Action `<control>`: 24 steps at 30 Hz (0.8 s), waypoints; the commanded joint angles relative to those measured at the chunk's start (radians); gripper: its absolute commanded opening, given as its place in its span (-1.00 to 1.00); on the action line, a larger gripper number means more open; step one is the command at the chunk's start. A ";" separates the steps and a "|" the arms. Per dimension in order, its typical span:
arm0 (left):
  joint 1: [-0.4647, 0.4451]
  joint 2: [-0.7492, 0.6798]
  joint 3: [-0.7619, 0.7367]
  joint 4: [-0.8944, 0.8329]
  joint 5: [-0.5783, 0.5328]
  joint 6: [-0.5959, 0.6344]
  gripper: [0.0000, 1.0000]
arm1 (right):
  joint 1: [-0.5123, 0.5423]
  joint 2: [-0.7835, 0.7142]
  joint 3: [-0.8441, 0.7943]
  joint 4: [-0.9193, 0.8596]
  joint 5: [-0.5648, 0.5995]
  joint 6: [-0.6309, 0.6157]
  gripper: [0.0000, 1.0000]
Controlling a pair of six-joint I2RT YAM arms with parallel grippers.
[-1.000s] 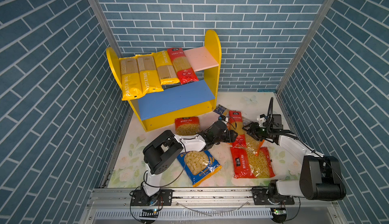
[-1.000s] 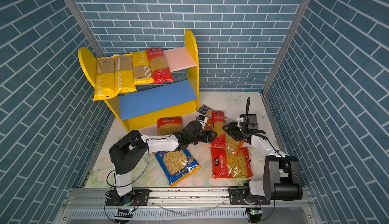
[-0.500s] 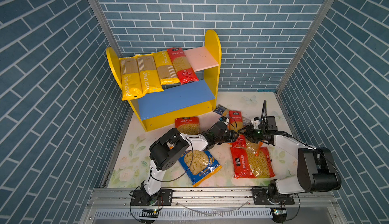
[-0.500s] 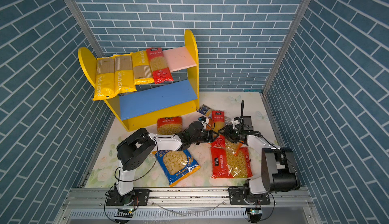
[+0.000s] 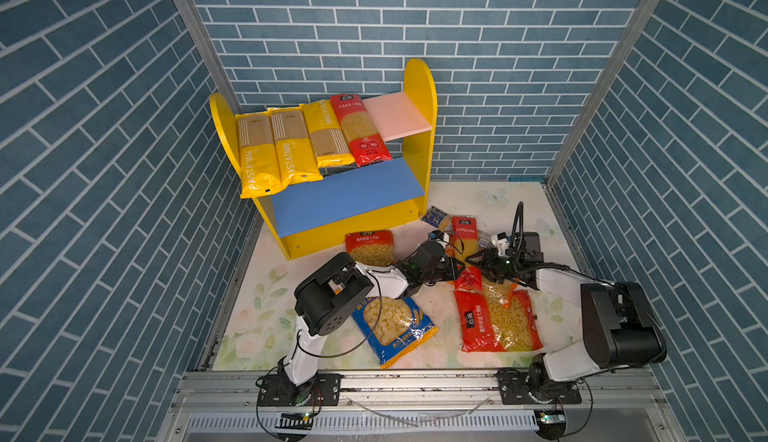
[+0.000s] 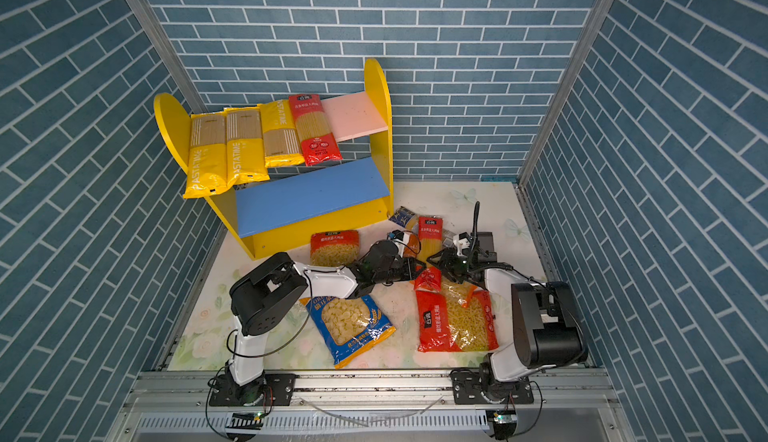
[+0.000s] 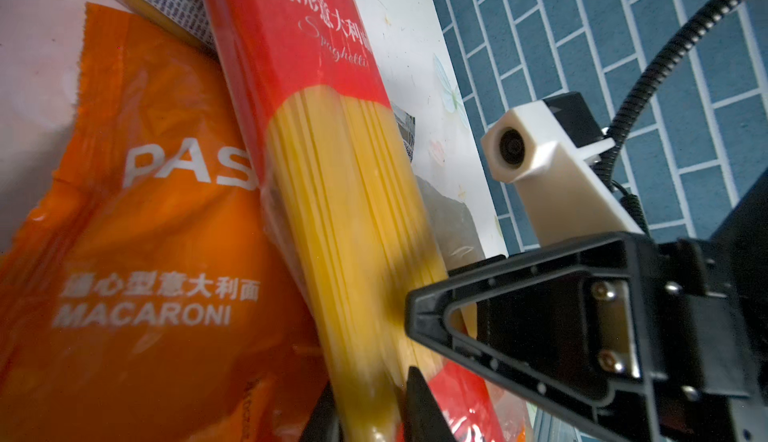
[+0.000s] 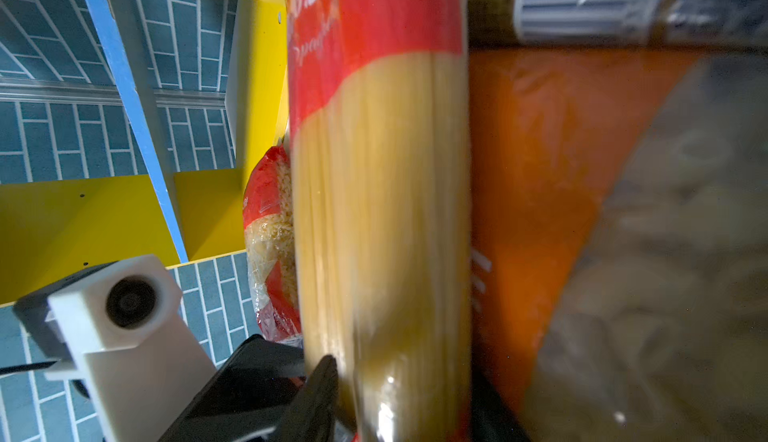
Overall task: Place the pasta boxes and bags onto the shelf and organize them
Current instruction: 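Grasp the upright pack with the left gripper beside the right gripper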
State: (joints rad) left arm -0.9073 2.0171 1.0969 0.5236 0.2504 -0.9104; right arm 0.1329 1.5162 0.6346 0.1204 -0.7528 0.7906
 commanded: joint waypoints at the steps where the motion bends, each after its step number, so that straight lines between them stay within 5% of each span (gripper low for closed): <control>1: -0.008 0.009 -0.019 0.022 0.045 0.014 -0.61 | 0.010 0.020 -0.016 0.076 -0.034 0.019 -0.10; 13: -0.007 -0.075 -0.043 0.009 0.068 0.023 -0.52 | 0.014 -0.091 -0.020 0.126 -0.025 0.034 -0.75; 24: 0.013 -0.316 -0.173 -0.049 0.075 0.105 -0.16 | 0.065 -0.239 -0.033 0.128 -0.002 0.064 -0.94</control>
State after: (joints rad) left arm -0.9012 1.7649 0.9604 0.4965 0.3111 -0.8555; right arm 0.1761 1.3521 0.5987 0.1478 -0.7261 0.8680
